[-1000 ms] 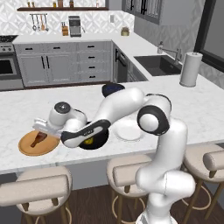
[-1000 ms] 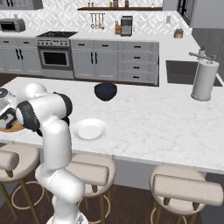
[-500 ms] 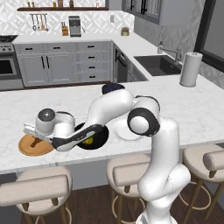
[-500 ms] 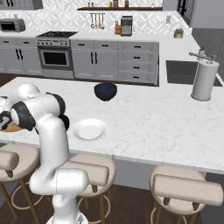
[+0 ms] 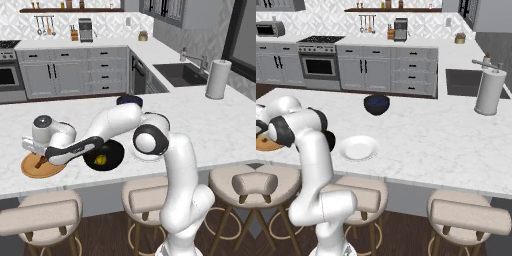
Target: Pick the chicken drumstick and lemon from their plates and place them in the bowl. Then put the bowl in the fridge.
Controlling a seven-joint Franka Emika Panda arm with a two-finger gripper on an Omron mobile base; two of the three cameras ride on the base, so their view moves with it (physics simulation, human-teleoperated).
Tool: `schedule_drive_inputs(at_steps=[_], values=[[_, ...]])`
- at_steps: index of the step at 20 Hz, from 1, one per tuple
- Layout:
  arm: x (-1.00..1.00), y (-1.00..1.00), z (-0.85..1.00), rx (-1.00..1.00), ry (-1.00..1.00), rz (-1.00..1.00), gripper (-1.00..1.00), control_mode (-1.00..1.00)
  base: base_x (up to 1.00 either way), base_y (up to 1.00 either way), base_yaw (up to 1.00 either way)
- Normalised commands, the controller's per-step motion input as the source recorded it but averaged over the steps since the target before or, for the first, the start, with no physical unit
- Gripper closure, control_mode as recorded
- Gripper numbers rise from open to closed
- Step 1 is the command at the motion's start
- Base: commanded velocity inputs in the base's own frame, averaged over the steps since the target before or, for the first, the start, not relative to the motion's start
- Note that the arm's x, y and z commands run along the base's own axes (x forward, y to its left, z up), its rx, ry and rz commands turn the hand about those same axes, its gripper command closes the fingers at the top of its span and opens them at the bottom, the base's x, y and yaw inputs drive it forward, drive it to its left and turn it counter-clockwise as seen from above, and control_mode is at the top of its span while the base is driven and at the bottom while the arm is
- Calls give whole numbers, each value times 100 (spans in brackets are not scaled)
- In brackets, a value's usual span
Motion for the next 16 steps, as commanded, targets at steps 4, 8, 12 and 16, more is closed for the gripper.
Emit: schedule_drive_inputs(at_steps=[4, 8, 12, 16], values=[[37, 0, -9, 0, 4, 1, -100, -100, 0, 0, 0], [22, 4, -32, 0, 5, 0, -100, -100, 0, 0, 0], [24, 0, -37, 0, 9, 0, -100, -100, 0, 0, 0], [29, 4, -33, 0, 8, 0, -100, -100, 0, 0, 0]])
